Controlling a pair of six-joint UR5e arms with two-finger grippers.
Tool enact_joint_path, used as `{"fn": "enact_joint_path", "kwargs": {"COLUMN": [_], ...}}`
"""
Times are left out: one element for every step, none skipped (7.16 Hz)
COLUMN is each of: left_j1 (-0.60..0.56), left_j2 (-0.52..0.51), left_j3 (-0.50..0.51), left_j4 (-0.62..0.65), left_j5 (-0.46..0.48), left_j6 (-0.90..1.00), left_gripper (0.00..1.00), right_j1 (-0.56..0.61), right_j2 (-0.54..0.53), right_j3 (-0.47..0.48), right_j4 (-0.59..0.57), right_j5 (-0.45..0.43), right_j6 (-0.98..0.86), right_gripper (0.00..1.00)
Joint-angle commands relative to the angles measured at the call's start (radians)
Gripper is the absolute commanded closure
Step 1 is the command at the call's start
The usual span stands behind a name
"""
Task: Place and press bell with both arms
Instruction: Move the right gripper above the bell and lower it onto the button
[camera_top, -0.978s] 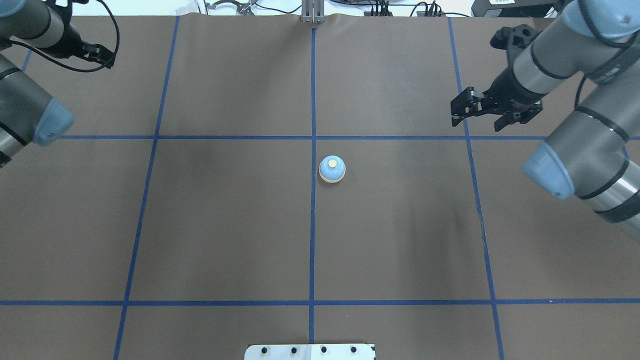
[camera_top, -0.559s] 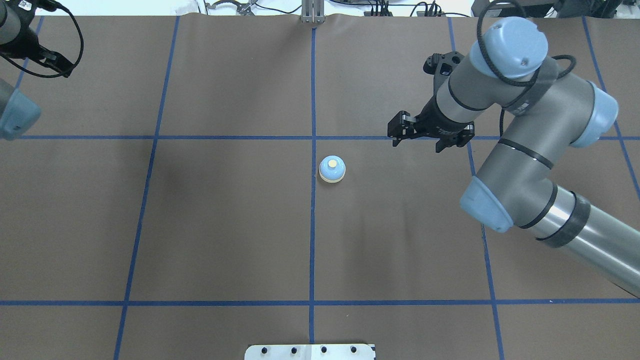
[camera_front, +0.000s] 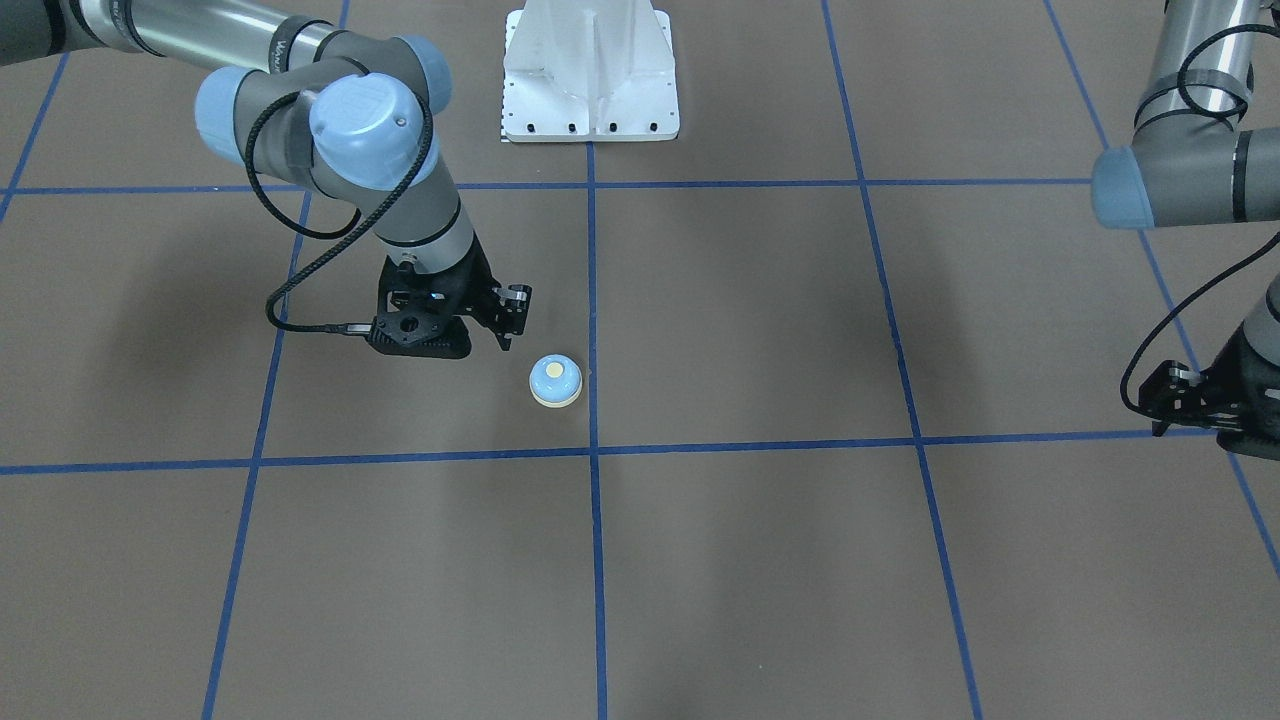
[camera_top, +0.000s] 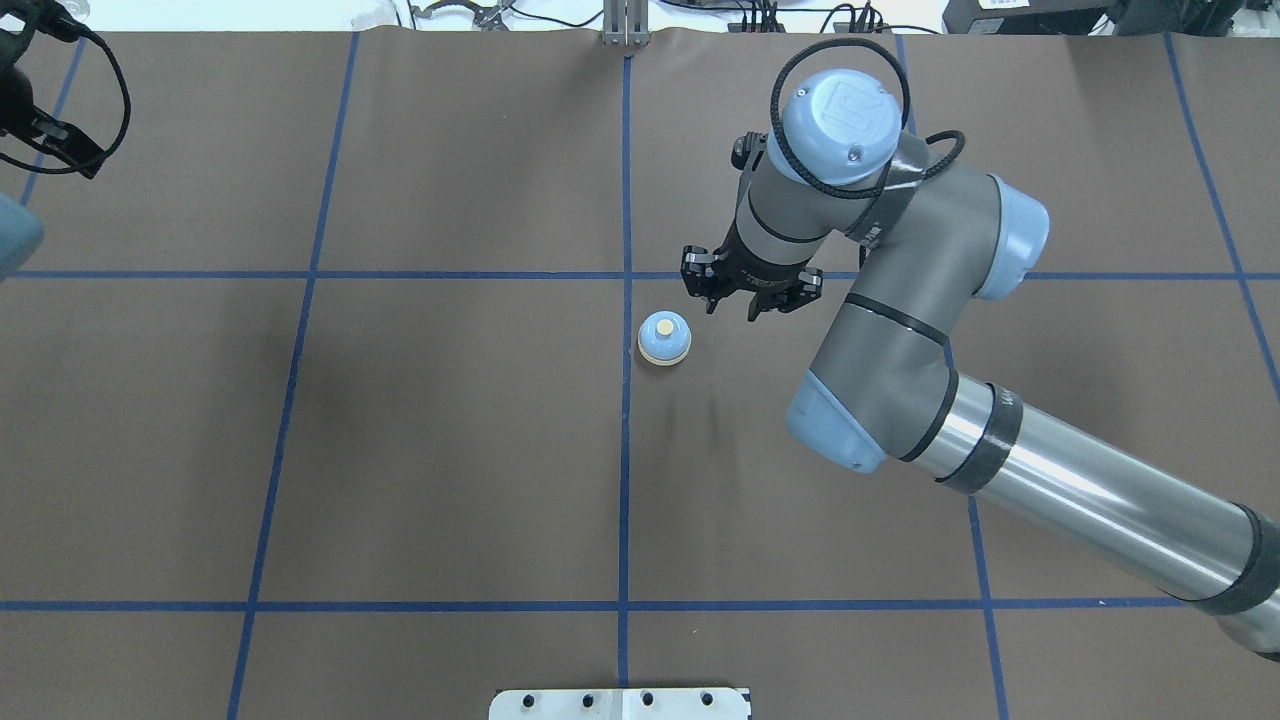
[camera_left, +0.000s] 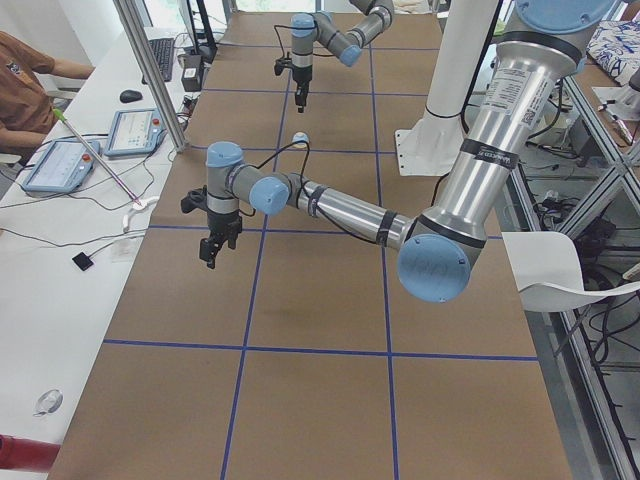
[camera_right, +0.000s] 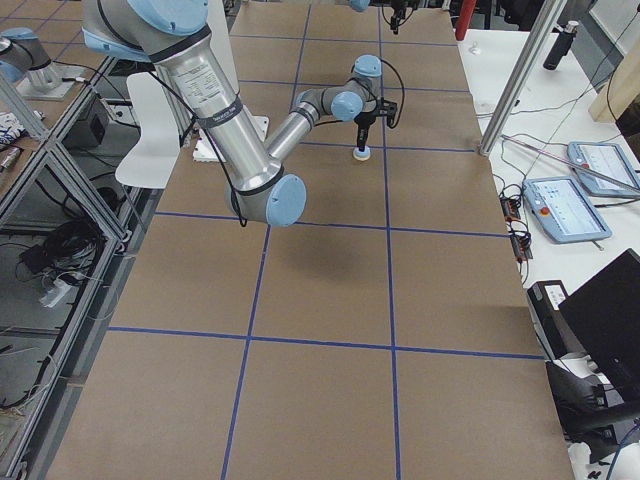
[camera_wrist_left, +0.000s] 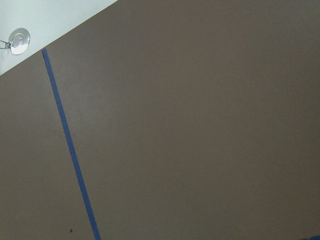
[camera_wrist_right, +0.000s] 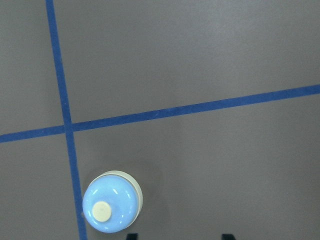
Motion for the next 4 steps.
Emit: {"fn": "enact_joint_path", "kwargs": {"left_j1": [0.001,0.003,0.004,0.004], "left_j2": [0.008,0.008,0.008,0.005], "left_j3": [-0.008,-0.008,-0.008,-0.008], "left_j4": [-0.002,-0.002,-0.004,-0.005], "left_j5": [-0.027,-0.027,-0.027,-0.027], "left_j6": [0.001,0.000,-0.002,-0.003], "left_gripper": [0.00,0.00,0.00,0.00], "right_j1": [-0.033,-0.045,-0.056,-0.056], "right_j2": [0.090,0.144,0.173,0.172], "right_j3": [-0.108,-0.180,-0.228,-0.232], "right_j4": [0.001,0.001,0.001,0.001], "right_j5": [-0.020,-0.024,-0.027,-0.028], "right_j6": [0.003,0.002,0.003,-0.006], "right_gripper": [1.00,1.00,1.00,1.00]}}
